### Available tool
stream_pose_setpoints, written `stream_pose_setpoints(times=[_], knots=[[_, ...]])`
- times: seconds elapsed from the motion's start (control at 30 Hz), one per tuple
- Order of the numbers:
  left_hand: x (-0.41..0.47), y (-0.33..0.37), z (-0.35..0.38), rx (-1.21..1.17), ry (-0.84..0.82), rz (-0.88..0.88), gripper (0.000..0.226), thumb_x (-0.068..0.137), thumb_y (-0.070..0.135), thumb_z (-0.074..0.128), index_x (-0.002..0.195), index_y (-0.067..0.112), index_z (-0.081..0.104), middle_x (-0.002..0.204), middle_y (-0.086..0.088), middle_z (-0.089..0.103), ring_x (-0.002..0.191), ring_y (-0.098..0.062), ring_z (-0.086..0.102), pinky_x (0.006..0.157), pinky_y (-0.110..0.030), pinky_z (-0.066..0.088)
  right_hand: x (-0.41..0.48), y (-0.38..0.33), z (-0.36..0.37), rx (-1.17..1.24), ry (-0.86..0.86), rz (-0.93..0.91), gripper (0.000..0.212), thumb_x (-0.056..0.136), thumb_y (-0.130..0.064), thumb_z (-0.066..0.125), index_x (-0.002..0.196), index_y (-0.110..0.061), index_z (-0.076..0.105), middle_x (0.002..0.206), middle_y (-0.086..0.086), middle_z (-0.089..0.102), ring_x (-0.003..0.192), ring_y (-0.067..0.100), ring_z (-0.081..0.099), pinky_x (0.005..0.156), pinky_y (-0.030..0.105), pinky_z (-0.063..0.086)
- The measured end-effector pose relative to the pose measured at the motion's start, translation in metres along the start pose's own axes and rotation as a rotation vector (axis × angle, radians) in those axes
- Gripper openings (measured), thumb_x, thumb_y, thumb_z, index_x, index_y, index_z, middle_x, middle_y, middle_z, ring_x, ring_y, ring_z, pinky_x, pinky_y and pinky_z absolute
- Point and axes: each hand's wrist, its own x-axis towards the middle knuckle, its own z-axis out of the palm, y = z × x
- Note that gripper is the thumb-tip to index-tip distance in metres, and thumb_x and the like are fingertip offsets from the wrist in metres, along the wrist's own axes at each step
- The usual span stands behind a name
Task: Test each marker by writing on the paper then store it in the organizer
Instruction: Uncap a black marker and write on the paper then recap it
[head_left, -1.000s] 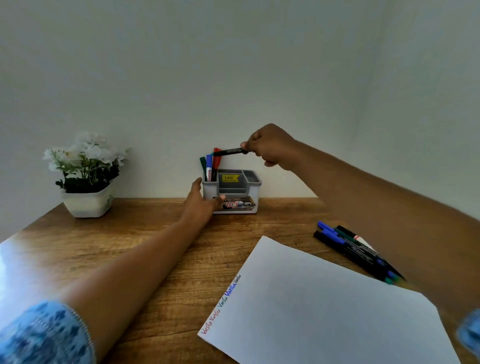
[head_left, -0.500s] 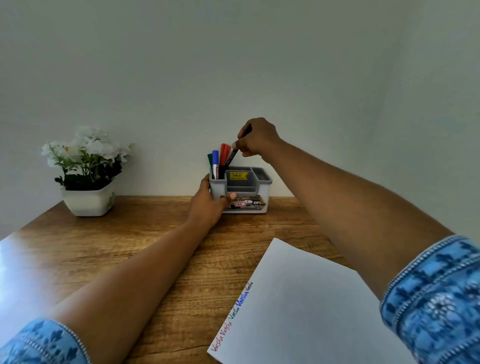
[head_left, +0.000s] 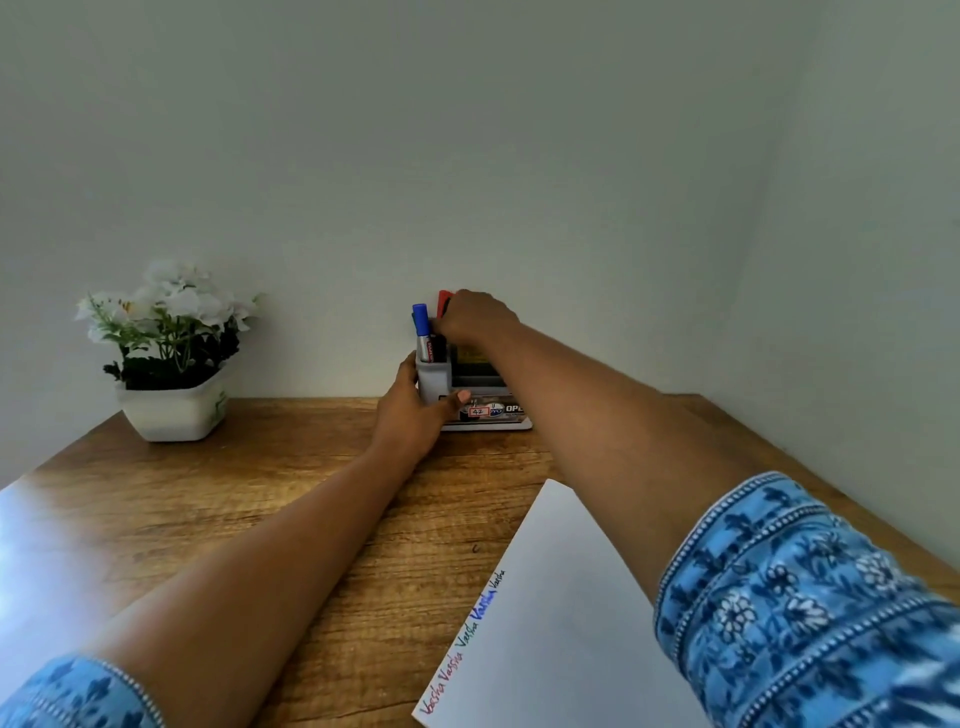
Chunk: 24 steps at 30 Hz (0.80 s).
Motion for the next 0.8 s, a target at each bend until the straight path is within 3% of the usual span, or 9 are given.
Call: stream_pose_setpoints(times=[0.1, 0.2, 0.27, 0.37, 0.5, 0.6, 0.73, 0.8], knots=[[-0.001, 0.004, 0.000, 0.021, -0.003, -0.023, 0.077, 0.085, 0.028, 0.070, 0.147, 0.020, 0.025, 0.143, -0.006, 0.047, 0.126, -0.026, 0.049, 0.100, -0.039, 0.044, -0.005, 0.005, -0.015, 0.021, 0.030, 0.048, 0.040, 0.091, -0.047, 0.051, 0.098, -0.008, 0.056, 0.091, 0.006, 0.054, 0.086, 0.022, 0.053, 0.070, 0.030, 0.040], [-0.007, 0.009, -0.002, 0.043, -0.033, -0.057, 0.074, 0.086, 0.024, 0.068, 0.147, 0.018, 0.025, 0.146, -0.008, 0.043, 0.130, -0.027, 0.045, 0.102, -0.040, 0.042, -0.022, 0.020, -0.030, 0.061, 0.116, 0.058, 0.043, 0.091, -0.048, 0.051, 0.067, -0.012, 0.044, 0.069, 0.003, 0.049, 0.076, 0.023, 0.052, 0.052, 0.027, 0.032], [-0.012, 0.011, -0.006, 0.043, -0.056, -0.109, 0.076, 0.087, 0.023, 0.068, 0.148, 0.015, 0.023, 0.149, -0.009, 0.040, 0.133, -0.028, 0.042, 0.105, -0.041, 0.040, -0.042, 0.031, -0.039, 0.050, 0.130, 0.030, 0.041, 0.091, -0.046, 0.053, 0.071, -0.009, 0.053, 0.071, 0.003, 0.054, 0.077, 0.024, 0.055, 0.056, 0.027, 0.037], [-0.029, 0.017, -0.012, 0.064, -0.069, -0.213, 0.077, 0.088, 0.026, 0.067, 0.149, 0.014, 0.022, 0.150, -0.010, 0.037, 0.133, -0.029, 0.041, 0.106, -0.042, 0.038, -0.081, 0.053, -0.047, 0.081, 0.124, -0.017, 0.035, 0.088, -0.040, 0.059, 0.097, -0.006, 0.065, 0.089, 0.004, 0.064, 0.085, 0.021, 0.060, 0.072, 0.031, 0.046], [-0.073, 0.031, -0.023, 0.178, -0.172, -0.187, 0.059, 0.090, 0.031, 0.063, 0.142, 0.019, 0.038, 0.142, -0.005, 0.048, 0.123, -0.022, 0.050, 0.101, -0.034, 0.040, -0.135, 0.082, -0.052, 0.101, 0.097, -0.038, 0.025, 0.087, -0.038, 0.061, 0.091, -0.014, 0.065, 0.086, 0.001, 0.064, 0.079, 0.016, 0.060, 0.070, 0.031, 0.046], [-0.108, 0.036, -0.038, 0.284, -0.376, -0.114, 0.054, 0.087, 0.040, 0.063, 0.137, 0.030, 0.044, 0.139, 0.002, 0.050, 0.126, -0.017, 0.046, 0.104, -0.033, 0.035, -0.166, 0.104, -0.065, 0.034, 0.084, -0.003, 0.019, 0.085, -0.043, 0.061, 0.084, -0.024, 0.062, 0.085, -0.005, 0.061, 0.079, 0.013, 0.057, 0.069, 0.028, 0.042], [-0.141, 0.045, -0.052, 0.421, -0.682, -0.084, 0.064, 0.074, 0.063, 0.058, 0.133, 0.047, 0.040, 0.144, 0.016, 0.041, 0.131, -0.012, 0.040, 0.112, -0.037, 0.032, -0.199, 0.142, -0.083, -0.099, 0.008, 0.122, 0.026, 0.083, -0.041, 0.064, 0.065, -0.025, 0.055, 0.069, -0.006, 0.057, 0.066, 0.011, 0.052, 0.059, 0.027, 0.038], [-0.147, 0.048, -0.054, 0.531, -0.759, -0.022, 0.057, 0.080, 0.060, 0.059, 0.131, 0.054, 0.035, 0.147, 0.019, 0.034, 0.134, -0.010, 0.034, 0.114, -0.037, 0.029, -0.206, 0.158, -0.085, -0.229, -0.067, 0.201, 0.019, 0.080, -0.039, 0.068, 0.073, -0.022, 0.062, 0.080, -0.002, 0.062, 0.073, 0.014, 0.055, 0.063, 0.028, 0.041]])
